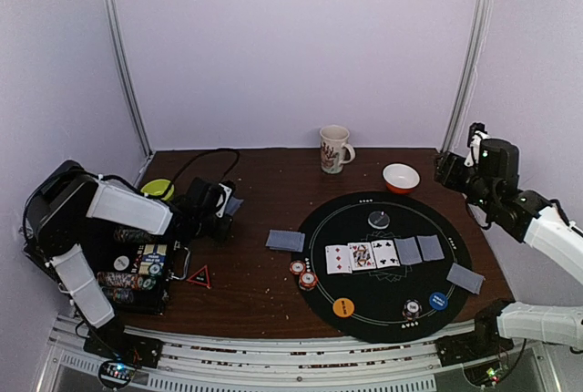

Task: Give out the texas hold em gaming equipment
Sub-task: Place the poker card at the corner of the board.

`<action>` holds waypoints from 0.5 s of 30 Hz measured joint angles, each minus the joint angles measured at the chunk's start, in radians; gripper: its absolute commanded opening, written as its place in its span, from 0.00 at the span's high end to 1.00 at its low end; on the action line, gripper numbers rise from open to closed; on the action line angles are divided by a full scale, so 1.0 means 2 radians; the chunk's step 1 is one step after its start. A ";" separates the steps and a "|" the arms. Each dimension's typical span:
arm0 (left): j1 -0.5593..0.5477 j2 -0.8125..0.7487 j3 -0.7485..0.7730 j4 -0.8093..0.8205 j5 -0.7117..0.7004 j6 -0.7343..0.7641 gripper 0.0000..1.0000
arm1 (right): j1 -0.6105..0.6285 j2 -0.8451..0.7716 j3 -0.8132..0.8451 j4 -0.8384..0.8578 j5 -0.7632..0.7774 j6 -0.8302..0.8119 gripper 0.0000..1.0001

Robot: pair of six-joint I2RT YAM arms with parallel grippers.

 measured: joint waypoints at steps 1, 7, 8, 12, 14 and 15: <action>0.009 0.010 0.006 0.001 0.000 -0.004 0.63 | 0.000 -0.001 0.000 0.000 -0.001 -0.002 0.28; 0.064 0.081 0.056 0.006 0.008 -0.027 0.63 | 0.000 -0.016 0.000 0.000 -0.002 -0.014 0.28; 0.071 0.087 0.061 0.009 0.010 -0.030 0.63 | 0.000 -0.018 0.000 -0.001 -0.002 -0.015 0.28; 0.100 0.104 0.084 0.005 0.019 -0.040 0.52 | 0.000 -0.024 0.000 -0.001 -0.002 -0.022 0.28; 0.107 0.107 0.091 -0.001 0.020 -0.042 0.46 | 0.000 -0.025 0.000 -0.001 -0.002 -0.023 0.28; 0.108 0.108 0.094 -0.006 0.021 -0.044 0.42 | 0.000 -0.025 0.000 -0.001 -0.002 -0.023 0.28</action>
